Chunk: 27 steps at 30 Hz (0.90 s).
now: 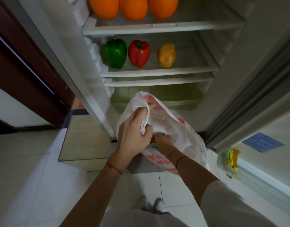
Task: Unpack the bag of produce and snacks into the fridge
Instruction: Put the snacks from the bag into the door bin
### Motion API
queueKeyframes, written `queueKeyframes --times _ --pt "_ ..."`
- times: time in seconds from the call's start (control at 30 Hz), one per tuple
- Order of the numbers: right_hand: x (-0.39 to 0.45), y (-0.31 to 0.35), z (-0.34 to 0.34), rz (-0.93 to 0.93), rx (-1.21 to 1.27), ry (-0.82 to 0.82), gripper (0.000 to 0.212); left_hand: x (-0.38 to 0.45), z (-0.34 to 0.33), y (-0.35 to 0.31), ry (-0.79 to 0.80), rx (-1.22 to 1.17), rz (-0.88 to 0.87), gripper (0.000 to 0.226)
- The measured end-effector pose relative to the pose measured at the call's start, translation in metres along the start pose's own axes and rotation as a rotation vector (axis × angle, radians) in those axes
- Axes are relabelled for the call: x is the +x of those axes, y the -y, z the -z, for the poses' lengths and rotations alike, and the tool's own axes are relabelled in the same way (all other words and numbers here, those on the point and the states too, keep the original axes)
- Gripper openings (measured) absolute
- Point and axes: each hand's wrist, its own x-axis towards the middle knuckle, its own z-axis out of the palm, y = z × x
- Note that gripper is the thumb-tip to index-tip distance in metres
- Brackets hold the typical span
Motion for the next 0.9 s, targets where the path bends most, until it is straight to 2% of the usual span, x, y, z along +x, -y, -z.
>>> queueKeyframes --times 0.1,0.23,0.37,0.53,0.63,0.8,0.9 --pt "-0.006 0.003 0.0 -0.024 0.003 -0.022 0.051 0.001 -0.001 0.001 0.024 -0.001 0.018 0.028" --pt "-0.008 0.004 0.001 -0.084 0.119 -0.049 0.034 0.002 -0.001 0.003 0.035 -0.01 0.018 0.033" --pt "-0.015 -0.001 0.014 -0.095 0.205 -0.062 0.042 0.004 -0.002 0.003 0.016 -0.034 0.004 0.031" --pt "-0.036 -0.009 0.044 -0.184 0.549 -0.075 0.025 0.005 -0.005 0.0 -0.004 -0.038 -0.036 0.02" --pt "-0.058 -0.014 0.065 -0.258 0.815 -0.089 0.025 0.006 -0.006 -0.007 -0.019 -0.043 -0.085 0.011" --pt "-0.115 -0.023 0.103 -0.257 1.242 -0.138 0.016 0.002 -0.012 -0.011 -0.014 -0.025 -0.091 0.015" --pt "-0.146 -0.029 0.117 -0.272 1.356 -0.146 0.022 0.0 -0.015 -0.015 -0.005 -0.017 -0.103 0.021"
